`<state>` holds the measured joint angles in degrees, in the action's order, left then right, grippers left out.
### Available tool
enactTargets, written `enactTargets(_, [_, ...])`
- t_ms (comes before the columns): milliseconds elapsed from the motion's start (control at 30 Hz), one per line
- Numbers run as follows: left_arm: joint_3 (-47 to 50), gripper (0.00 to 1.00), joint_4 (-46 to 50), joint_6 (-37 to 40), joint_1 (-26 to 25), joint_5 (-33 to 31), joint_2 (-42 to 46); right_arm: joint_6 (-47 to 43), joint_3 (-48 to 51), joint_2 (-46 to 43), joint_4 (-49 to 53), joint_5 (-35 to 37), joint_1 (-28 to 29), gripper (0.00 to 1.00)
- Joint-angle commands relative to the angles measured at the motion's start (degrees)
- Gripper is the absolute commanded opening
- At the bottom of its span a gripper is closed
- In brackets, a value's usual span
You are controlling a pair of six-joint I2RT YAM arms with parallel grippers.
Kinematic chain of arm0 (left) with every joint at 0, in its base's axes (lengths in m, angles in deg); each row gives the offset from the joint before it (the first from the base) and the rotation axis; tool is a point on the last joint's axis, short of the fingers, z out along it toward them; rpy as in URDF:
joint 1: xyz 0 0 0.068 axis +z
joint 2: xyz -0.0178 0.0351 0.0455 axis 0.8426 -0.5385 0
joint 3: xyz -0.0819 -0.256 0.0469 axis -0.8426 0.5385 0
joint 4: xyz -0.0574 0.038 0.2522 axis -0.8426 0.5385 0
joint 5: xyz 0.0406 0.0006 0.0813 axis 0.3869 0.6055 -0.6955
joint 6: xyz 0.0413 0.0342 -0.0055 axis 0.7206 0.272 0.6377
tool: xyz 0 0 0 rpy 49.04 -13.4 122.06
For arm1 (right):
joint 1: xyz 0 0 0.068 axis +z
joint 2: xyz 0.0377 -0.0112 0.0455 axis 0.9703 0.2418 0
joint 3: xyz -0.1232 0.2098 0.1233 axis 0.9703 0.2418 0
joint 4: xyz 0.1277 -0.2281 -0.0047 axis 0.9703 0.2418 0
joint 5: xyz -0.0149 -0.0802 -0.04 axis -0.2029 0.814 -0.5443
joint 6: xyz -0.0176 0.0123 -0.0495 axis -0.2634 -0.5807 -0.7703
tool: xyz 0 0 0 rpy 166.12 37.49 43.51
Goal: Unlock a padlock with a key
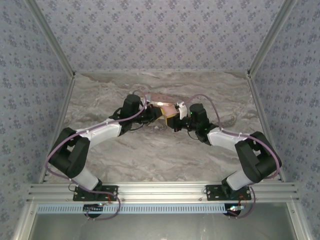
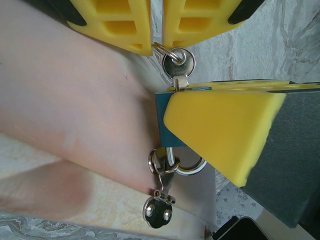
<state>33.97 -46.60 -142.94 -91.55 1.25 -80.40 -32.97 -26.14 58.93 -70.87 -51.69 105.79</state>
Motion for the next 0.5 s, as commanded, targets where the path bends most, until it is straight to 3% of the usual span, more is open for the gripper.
enactTargets(0, [-0.47, 0.0, -5.33, 0.16, -1.5, 5.85, 2.96, -0.46, -1.85, 1.15, -4.5, 0.6, 0.15, 0.14])
enactTargets(467, [0.18, 0.0, -5.94, -0.48, -3.12, 5.54, 0.77, 1.08, -3.89, 1.13, -7.73, 2.13, 0.1, 0.13])
